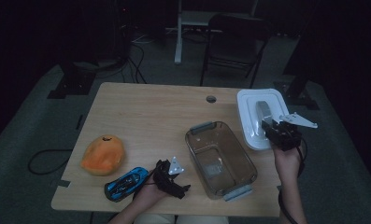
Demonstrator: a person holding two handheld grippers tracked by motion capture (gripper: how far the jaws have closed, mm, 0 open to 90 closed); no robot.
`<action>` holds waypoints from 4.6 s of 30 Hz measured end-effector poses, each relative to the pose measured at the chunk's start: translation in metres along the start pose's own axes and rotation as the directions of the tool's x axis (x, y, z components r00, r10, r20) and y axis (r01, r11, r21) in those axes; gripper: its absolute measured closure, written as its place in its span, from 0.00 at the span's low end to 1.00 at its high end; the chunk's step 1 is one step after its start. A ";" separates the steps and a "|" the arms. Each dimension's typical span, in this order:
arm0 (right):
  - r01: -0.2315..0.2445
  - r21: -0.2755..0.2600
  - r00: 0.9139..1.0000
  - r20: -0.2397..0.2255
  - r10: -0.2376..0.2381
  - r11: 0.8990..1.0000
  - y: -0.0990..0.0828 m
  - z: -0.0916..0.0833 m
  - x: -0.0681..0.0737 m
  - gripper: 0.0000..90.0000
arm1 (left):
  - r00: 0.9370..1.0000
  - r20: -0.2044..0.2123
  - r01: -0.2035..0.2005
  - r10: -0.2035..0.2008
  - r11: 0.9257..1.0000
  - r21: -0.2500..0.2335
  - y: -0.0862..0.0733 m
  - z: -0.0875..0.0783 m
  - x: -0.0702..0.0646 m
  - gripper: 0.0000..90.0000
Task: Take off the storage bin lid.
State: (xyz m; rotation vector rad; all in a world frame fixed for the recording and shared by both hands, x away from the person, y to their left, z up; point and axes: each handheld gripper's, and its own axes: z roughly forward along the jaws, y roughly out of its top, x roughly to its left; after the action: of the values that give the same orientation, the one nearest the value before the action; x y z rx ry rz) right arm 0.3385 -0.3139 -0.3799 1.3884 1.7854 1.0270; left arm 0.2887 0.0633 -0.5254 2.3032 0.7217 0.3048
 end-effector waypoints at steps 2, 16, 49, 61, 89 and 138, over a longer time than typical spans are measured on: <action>-0.006 0.015 1.000 0.010 0.006 1.000 -0.005 0.006 -0.003 0.75 | 1.000 0.000 -0.002 0.002 1.000 0.001 0.000 0.000 0.000 0.01; -0.041 0.083 0.999 -0.012 0.042 0.996 -0.045 0.056 -0.012 0.75 | 1.000 0.002 0.000 0.000 1.000 0.002 0.000 0.000 0.000 0.01; -0.075 0.206 0.995 -0.042 0.085 0.976 -0.091 0.106 -0.013 0.51 | 1.000 0.001 0.001 -0.001 1.000 0.003 0.000 0.000 0.000 0.01; -0.079 0.196 0.989 -0.104 0.100 0.977 -0.097 0.072 -0.019 0.13 | 0.999 -0.042 0.015 -0.016 1.000 -0.009 0.005 -0.004 0.004 0.01; 0.129 0.169 0.953 -0.293 -0.075 0.977 -0.130 0.038 0.043 0.16 | 0.999 -0.051 -0.006 0.008 1.000 0.029 0.034 -0.011 0.020 0.01; 0.295 0.100 0.854 -0.473 -0.215 0.950 -0.140 0.030 0.112 0.16 | 0.987 -0.148 0.084 -0.069 0.992 0.097 0.038 -0.020 0.103 0.04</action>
State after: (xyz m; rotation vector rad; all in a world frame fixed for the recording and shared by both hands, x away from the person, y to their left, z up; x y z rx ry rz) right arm 0.2727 -0.2183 -0.5200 1.0081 2.3808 1.1415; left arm 0.3803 0.1105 -0.4837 2.3611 0.9156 0.4111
